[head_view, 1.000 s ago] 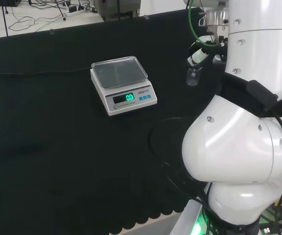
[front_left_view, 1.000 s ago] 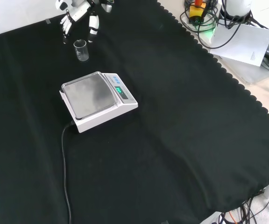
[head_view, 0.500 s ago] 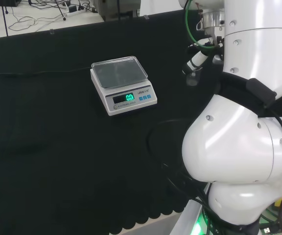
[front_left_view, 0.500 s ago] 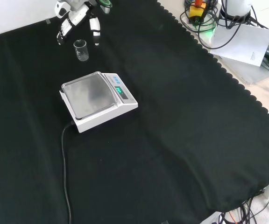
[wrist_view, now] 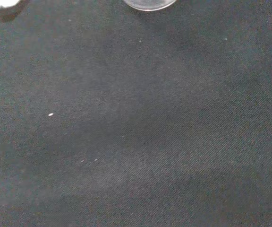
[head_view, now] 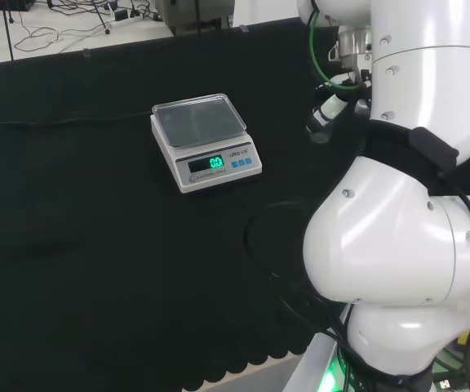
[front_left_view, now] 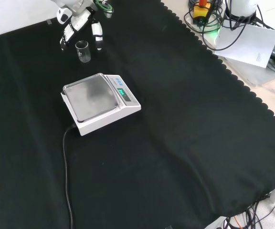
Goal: Pick up the beaker.
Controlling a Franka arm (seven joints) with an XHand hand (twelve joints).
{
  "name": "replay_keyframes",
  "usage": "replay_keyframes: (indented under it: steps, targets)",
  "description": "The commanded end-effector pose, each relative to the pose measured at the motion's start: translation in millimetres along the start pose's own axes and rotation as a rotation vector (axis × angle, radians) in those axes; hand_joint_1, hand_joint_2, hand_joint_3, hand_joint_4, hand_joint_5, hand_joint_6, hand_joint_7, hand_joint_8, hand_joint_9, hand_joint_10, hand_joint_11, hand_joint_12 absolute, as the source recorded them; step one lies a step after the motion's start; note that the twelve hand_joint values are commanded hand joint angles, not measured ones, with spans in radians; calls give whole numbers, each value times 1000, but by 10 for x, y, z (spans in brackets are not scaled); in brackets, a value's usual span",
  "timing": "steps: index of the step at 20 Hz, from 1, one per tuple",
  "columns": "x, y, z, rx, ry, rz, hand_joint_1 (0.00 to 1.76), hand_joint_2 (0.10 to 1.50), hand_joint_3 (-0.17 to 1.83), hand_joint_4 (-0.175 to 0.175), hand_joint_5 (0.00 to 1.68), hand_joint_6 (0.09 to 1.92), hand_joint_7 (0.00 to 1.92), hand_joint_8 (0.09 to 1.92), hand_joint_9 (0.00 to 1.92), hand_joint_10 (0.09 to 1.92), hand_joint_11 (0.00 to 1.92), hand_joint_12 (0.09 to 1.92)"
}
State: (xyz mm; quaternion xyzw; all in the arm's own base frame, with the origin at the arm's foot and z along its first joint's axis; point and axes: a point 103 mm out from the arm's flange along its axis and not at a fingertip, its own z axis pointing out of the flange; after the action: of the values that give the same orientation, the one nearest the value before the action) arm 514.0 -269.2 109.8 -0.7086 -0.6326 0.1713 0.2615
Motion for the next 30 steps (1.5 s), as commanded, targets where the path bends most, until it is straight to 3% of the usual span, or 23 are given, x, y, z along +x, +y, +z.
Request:
replay_keyframes:
  steps: [1,4,5,6,7,8,10,11,13,15,17,19,21,24,27,30]
  targets:
    - [-41,124,86,1,9,-2,633,693,162,21,71,87,88,87,57,87,0,959]
    - [-21,147,79,-27,11,-17,654,706,158,20,129,87,122,87,86,87,0,1019]
    - [-10,146,65,-57,7,-25,683,717,168,17,196,87,139,115,96,179,0,1125]
    - [5,139,48,-99,9,-34,738,732,197,10,298,87,171,200,124,383,17,1270]
    - [23,128,27,-142,5,-51,806,745,256,-3,430,105,232,340,219,572,130,1350]
    - [46,111,2,-188,2,-65,883,752,340,-25,575,245,321,493,396,682,333,1346]
    - [93,71,-58,-266,-13,-87,1047,772,489,-121,780,524,544,717,800,727,899,1093]
    - [113,51,-94,-295,-13,-97,1096,851,440,-148,843,758,650,790,943,723,1074,969]
    - [156,3,-174,-349,-11,-117,1137,1001,247,-170,907,1003,824,868,1102,758,1227,795]
    - [195,-24,-260,-367,-23,-123,1151,1058,153,-175,935,1057,937,893,1171,793,1266,733]
    - [231,-45,-345,-360,-34,-129,1197,1068,112,-43,967,1041,976,982,1196,808,1281,717]
    - [255,-65,-419,-348,-44,-134,1216,1068,99,11,979,1030,993,1010,1202,815,1288,714]
    - [281,-108,-492,-329,-52,-145,1222,1066,95,25,982,1024,1005,1010,1206,820,1295,715]
    - [346,-239,-635,-301,-119,-155,1224,1065,94,27,980,1023,1016,1004,1211,822,1305,718]
    - [426,-396,-788,-232,-176,-166,1227,1058,98,27,986,1009,1029,987,1216,816,1315,715]
    - [493,-566,-931,-218,-209,-172,1227,1057,99,27,987,1006,1032,984,1217,815,1318,715]
